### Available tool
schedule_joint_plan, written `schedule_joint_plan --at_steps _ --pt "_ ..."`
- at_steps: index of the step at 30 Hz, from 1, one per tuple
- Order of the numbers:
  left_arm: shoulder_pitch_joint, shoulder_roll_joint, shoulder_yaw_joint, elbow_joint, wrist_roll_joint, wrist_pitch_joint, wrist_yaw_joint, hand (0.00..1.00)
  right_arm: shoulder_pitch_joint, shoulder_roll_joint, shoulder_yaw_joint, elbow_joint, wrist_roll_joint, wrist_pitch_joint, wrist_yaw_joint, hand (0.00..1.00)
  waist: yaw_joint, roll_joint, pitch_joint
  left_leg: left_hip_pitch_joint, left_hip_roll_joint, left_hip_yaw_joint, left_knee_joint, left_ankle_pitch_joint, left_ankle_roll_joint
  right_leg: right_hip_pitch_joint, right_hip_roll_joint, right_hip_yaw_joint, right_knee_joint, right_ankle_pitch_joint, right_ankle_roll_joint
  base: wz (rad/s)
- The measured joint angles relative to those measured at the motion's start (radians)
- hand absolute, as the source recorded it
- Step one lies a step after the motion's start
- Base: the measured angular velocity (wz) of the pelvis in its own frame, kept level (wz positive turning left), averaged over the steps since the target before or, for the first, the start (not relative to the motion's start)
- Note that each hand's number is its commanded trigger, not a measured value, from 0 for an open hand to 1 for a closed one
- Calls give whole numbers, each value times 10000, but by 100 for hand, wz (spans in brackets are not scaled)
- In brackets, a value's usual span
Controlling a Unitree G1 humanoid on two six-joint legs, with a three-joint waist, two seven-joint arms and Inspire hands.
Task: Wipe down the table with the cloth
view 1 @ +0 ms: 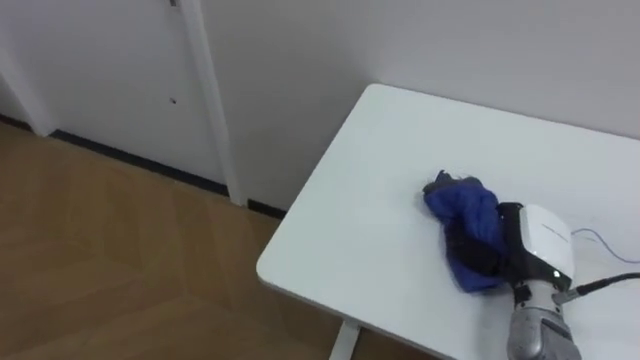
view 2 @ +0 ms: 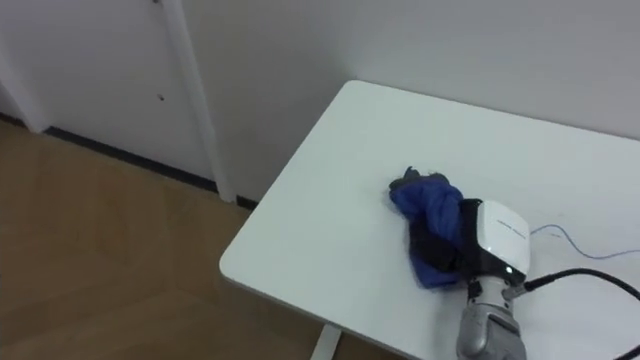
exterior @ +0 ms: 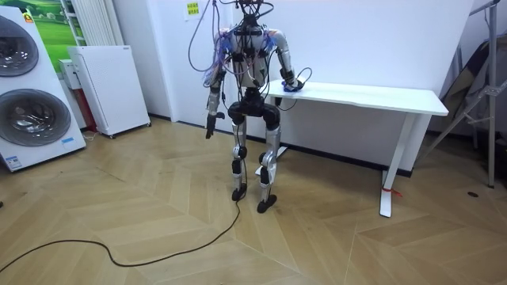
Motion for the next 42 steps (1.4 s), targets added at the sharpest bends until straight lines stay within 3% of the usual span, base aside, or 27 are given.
schedule_joint_plan --at_steps 3,8,11,13,16,21,24,28,30,31,33,35,38,41,42 --pt "114 -13 50 -197 -55 77 -14 0 -40 -83 -61 -124 380 -12 382 100 -60 -40 48 73 5 112 -29 0 4 -55 11 224 -10 13 -15 -12" --pt "320 9 759 -169 -151 27 -59 0 70 -213 -754 355 1075 -715 449 100 -320 -104 76 88 -32 85 -33 -19 37 -19 -28 157 -52 25 7 5" --pt "659 113 1664 -150 -153 3 -96 0 163 -719 -1970 1072 1449 -869 401 100 -548 -163 50 100 -75 60 -10 -39 72 63 -80 1 -51 41 37 10" --pt "1004 346 2189 -118 -147 -50 -109 0 470 -1457 -3036 1912 2046 -991 353 100 -634 -257 21 116 -117 -4 -13 -51 100 93 -112 -41 -43 45 49 10" --pt "1150 606 2917 290 44 -25 -106 0 711 -2194 -4412 3249 2640 -1028 315 100 -807 -373 -1 133 -107 37 -2 -66 130 104 -116 16 -57 66 85 0" --pt "1228 603 3170 420 43 -23 -351 0 1794 -2780 -5241 3872 3704 -986 321 100 -1140 -449 -1 101 -69 73 112 -130 132 177 -95 -31 -43 72 96 -6" --pt "876 594 3043 423 57 -53 -417 0 1927 -2771 -5250 3778 3511 -885 321 100 -1120 -504 30 120 5 153 218 -161 99 135 -48 97 -57 70 85 -21" --pt "821 589 2275 411 15 -166 -514 0 1335 -2752 -4905 3358 2987 -40 328 100 -1067 -411 45 74 114 423 334 -169 110 -30 21 439 -16 80 94 -24" --pt "803 579 1939 406 8 -133 -531 0 945 -2723 -4340 3047 2537 604 397 100 -940 -430 57 -78 139 423 314 -156 109 -287 46 498 26 131 103 -28" --pt "803 555 1792 409 13 -73 -565 0 659 -2708 -3912 2903 2162 853 468 100 -791 -415 77 -128 147 390 308 -153 109 -458 35 505 146 200 -5 -33" --pt "790 515 1774 414 18 10 -719 0 135 -2690 -3205 2558 1305 1192 833 100 -671 -422 78 -246 151 321 314 -147 102 -646 39 490 227 217 -28 -23" --pt "671 567 1629 450 18 24 -767 0 -572 -2683 -2384 2501 448 1358 1203 100 -530 -432 112 -404 131 93 366 -141 92 -762 65 419 303 238 -53 5" --pt "497 682 1328 434 -6 -16 -897 0 -1763 -2805 -846 2380 -237 1406 1916 100 -3 -399 184 -555 115 12 344 -113 64 -902 87 335 290 228 -61 16" --pt "414 853 802 402 -382 -12 -966 0 -2923 -2824 309 2311 -824 1439 2473 100 374 -384 289 -795 90 -225 415 -75 34 -1076 69 -51 289 217 -75 25" --pt "362 887 700 402 -681 -13 -967 0 -3286 -2820 562 2318 -836 1435 2554 100 496 -391 386 -894 68 -364 422 -63 22 -1105 67 -220 283 216 -75 40"
